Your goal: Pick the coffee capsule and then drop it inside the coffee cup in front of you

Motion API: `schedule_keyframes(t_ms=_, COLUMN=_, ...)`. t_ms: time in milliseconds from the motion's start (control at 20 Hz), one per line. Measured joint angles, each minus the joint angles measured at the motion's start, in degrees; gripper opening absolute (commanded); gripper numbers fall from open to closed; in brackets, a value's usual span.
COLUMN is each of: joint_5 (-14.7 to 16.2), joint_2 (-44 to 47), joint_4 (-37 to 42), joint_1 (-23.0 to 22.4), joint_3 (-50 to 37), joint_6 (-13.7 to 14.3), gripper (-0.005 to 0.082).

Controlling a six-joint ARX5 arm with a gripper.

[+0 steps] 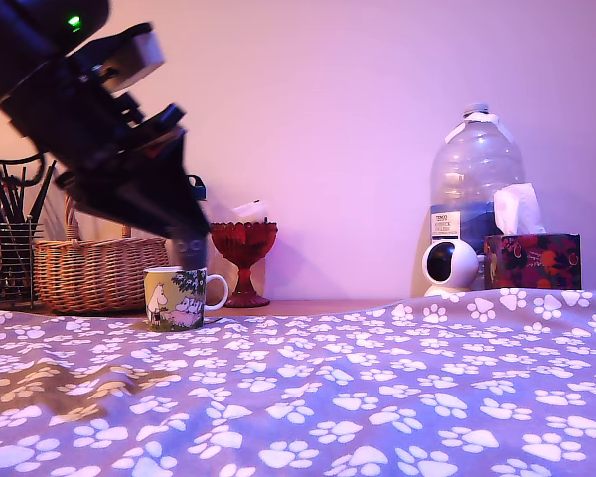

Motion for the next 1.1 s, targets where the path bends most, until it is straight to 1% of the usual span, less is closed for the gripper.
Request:
schedule_keyframes(t_ms=200, joint_5=2.1, joint_2=0.0, joint_4=2.9, joint_1=4.8, joint_3=0.0, joint_6=0.1, gripper=0.0304)
schedule_keyframes(t_ms=350, joint_5=2.2, joint_2=0.0, joint_4=5.0, joint_1=9.0, joint_3=0.0, joint_6=0.6, gripper=0.0304)
schedule_keyframes(t_ms=450, joint_5=3.0, joint_2=0.0, joint_4=6.6, joint_1=12.2, joint_3=0.0, joint_6=0.7, gripper=0.0304)
schedule_keyframes(t_ms=600, joint_5=3.8, joint_2=0.0, joint_4=9.8, joint_1=15.5, joint_3=-0.1, joint_6=0.7, gripper=0.0304)
schedule_keyframes(t_ms=800, joint_5=4.3, joint_2=0.0, joint_4=11.8, joint_1=15.4, joint_3=-0.1, joint_6=1.3, gripper=0.0304)
schedule_keyframes(t_ms=1100, joint_5=4.6, joint_2=0.0, joint_4=12.0, joint_1=15.2, joint_3=-0.1, joint_6=1.5, gripper=0.0304)
